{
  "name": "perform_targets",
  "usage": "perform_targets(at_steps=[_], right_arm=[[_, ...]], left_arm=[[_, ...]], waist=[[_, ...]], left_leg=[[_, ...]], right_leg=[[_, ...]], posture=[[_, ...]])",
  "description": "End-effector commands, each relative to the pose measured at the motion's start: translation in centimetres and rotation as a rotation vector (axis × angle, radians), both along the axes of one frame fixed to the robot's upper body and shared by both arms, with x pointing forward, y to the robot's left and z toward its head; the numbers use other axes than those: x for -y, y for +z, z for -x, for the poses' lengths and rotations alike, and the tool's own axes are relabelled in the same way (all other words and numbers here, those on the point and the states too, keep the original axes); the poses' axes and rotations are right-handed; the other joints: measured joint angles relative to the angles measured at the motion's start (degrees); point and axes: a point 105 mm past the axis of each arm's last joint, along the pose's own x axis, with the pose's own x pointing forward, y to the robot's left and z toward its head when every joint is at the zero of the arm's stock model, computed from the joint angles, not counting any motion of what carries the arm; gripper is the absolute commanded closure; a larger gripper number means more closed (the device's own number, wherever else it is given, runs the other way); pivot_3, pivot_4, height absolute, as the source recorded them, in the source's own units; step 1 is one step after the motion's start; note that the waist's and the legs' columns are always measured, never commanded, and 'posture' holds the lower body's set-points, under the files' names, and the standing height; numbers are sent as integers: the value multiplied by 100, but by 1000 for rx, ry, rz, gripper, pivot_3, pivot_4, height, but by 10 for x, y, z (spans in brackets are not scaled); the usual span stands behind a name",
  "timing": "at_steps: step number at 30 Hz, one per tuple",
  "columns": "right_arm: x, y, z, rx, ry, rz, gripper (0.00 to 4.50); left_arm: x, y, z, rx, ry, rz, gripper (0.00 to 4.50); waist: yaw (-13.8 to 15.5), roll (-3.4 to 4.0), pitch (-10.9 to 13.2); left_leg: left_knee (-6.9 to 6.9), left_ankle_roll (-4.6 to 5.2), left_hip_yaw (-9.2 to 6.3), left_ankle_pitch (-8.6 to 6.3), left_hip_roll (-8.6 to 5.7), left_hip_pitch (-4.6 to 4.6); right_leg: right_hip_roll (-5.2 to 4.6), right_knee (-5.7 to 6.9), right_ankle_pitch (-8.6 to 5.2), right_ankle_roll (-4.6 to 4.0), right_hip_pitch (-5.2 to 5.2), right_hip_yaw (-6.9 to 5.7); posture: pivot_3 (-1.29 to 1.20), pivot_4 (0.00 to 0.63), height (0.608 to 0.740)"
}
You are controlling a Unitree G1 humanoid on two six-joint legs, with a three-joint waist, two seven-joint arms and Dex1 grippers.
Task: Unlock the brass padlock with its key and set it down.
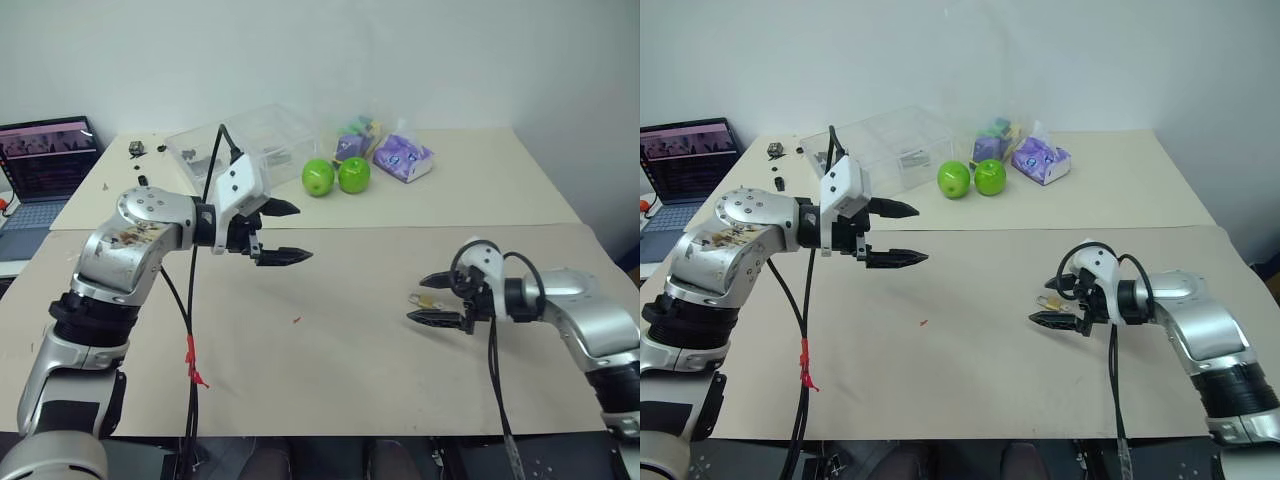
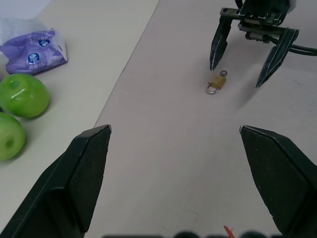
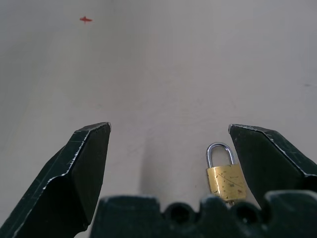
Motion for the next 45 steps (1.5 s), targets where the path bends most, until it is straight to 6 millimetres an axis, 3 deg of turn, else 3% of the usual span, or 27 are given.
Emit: perform_targets(at_steps=[1, 13, 20, 24, 31, 34, 38, 42, 45], right_arm=[[2, 7, -10, 61, 27, 21, 0], [20, -29, -30, 30, 23, 105, 0], [30, -29, -29, 16, 11, 106, 0], [30, -27, -30, 20, 1, 95, 936], [21, -28, -26, 11, 24, 79, 3418], [18, -26, -26, 27, 31, 91, 3564], [3, -14, -25, 65, 80, 98, 3564], [-38, 12, -23, 115, 190, 53, 3564], [-75, 24, -20, 152, 293, 52, 3564]], left_arm=[[-10, 8, 3, 43, 33, -2, 82], [-23, 7, 11, 63, 107, -2, 82], [-24, 6, 14, 61, 118, 3, 82], [-24, 5, 14, 58, 119, 4, 0], [-21, 8, 12, 62, 108, 6, 0], [-24, 8, 12, 57, 110, 4, 0], [-29, 6, 14, 39, 120, 3, 0], [-37, 4, 14, 29, 164, 17, 0], [-59, 5, 12, 41, 237, -7, 0]], waist=[[-13, 1, 0], [-7, 1, -1], [-15, 3, -2], [-6, 3, -2], [-15, 3, -2], [-22, 3, -2], [-49, 3, -2], [-139, 3, -2], [-214, 4, -2]], left_leg=[[-2, 0, 0, 0, 1, 1], [0, -2, 0, 1, 4, 3], [0, -3, 0, 2, 4, 5], [1, -3, 0, 2, 3, 5], [0, -3, 0, 2, 4, 4], [0, -3, 0, 2, 4, 5], [0, -3, 0, 2, 4, 5], [0, -3, 0, 2, 4, 5], [0, -2, 0, 1, 5, 10]], right_leg=[[1, 0, 0, 0, 0, 0], [4, 3, 1, -1, 1, 0], [4, 5, 2, -2, 2, 1], [4, 6, 2, -2, 3, 1], [4, 7, 2, -2, 2, 1], [4, 8, 2, -2, 2, 2], [4, 9, 2, -2, 0, 2], [4, 13, 2, -2, -1, 3], [6, 27, 2, -1, -6, 6]], posture=[[0, 150, 740], [0, 150, 740], [0, 150, 740], [0, 150, 740], [0, 150, 740], [0, 150, 740], [0, 150, 740], [0, 150, 740], [0, 150, 740]])
